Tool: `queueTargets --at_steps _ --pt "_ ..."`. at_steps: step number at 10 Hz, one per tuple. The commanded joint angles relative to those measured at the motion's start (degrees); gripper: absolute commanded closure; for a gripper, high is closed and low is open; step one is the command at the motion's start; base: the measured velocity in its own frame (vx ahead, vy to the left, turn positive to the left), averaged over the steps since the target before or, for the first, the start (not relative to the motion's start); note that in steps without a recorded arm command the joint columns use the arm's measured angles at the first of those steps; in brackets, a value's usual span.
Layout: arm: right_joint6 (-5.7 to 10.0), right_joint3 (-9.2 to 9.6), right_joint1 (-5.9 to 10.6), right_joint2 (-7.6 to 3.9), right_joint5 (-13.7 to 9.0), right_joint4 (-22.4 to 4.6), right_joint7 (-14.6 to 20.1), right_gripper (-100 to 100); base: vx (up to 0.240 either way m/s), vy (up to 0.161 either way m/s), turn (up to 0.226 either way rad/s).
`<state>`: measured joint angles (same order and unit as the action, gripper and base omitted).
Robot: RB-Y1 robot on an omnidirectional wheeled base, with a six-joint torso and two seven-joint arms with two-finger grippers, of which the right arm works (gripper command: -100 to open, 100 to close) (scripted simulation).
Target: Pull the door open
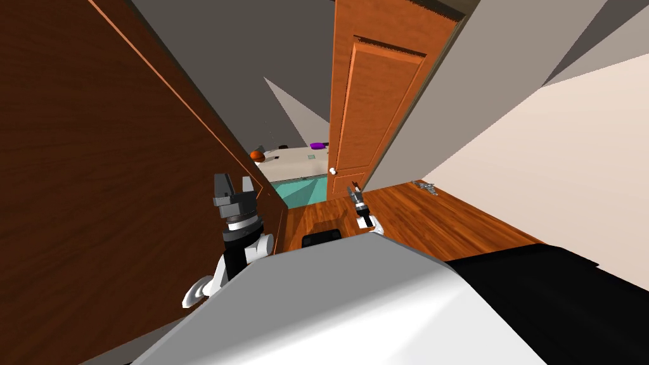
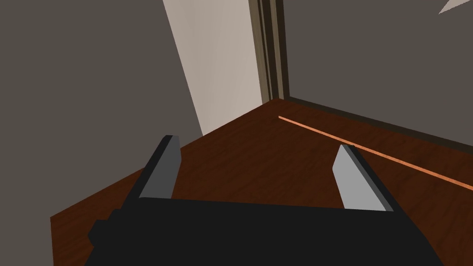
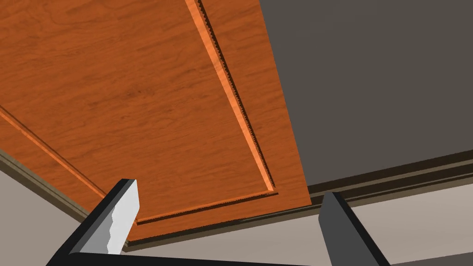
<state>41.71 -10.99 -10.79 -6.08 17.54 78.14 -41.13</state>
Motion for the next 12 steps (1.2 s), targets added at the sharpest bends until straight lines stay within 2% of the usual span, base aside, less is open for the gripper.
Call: queueTargets --at_steps 1,12 --pt "0.57 -0.40 0.70 -0.06 0.61 -2.33 -1.81 -100 0.103 -0.010 0.013" --pt "3.86 -3.10 5.81 -0.60 4.23 -17.44 -12.24 -100 0.100 0.002 0.013"
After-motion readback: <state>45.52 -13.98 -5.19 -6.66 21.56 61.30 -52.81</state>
